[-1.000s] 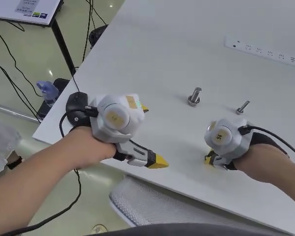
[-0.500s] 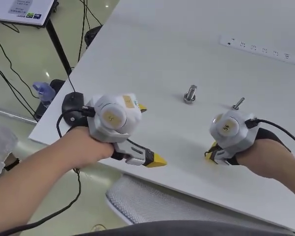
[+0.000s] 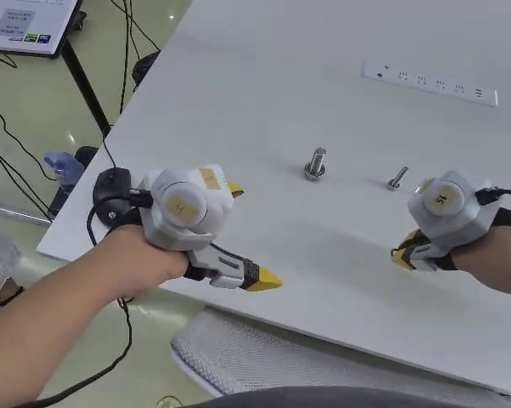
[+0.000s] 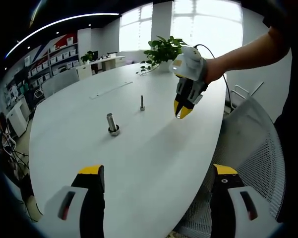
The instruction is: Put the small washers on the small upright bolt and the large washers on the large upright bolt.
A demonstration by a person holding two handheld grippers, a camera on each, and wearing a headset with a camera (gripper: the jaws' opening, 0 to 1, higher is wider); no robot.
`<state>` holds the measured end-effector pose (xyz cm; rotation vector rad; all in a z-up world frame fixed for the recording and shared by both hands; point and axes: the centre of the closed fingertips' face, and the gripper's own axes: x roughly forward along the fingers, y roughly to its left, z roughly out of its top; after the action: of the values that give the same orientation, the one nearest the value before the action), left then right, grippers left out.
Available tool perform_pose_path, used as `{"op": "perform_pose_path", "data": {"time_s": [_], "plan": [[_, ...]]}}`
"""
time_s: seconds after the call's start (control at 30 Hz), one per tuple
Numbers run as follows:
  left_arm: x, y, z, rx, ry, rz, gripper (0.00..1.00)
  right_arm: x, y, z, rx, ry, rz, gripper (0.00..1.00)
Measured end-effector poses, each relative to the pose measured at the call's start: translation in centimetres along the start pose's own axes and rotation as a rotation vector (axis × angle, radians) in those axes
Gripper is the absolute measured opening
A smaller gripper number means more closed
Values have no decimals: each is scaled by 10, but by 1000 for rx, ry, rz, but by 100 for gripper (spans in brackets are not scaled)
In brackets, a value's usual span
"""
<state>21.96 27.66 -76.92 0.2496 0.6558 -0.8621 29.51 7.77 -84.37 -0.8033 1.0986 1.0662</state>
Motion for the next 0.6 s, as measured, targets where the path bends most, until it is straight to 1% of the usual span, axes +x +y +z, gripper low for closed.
{"op": "perform_pose_path", "data": {"time_s": [0.2, 0.3, 0.37, 0.47, 0.57, 0.6], "plan": [[2, 2, -1, 2, 7, -2, 89, -14, -19, -2, 24, -8, -29, 12], [3, 4, -1, 2, 11, -1, 89, -21, -33, -2, 36, -14, -44, 12], [3, 5, 3, -2, 5, 0, 89, -24, -40, 0, 51, -26, -44, 12], [4, 5, 7, -11, -8, -3, 89, -28, -52, 2, 51, -25, -56, 12], [5, 5, 5, -1, 8, -6, 88, -31, -63, 8, 63, -38, -59, 12], [6, 5, 5, -1, 9, -7, 88, -30, -69, 10, 63, -40, -58, 12]]}}
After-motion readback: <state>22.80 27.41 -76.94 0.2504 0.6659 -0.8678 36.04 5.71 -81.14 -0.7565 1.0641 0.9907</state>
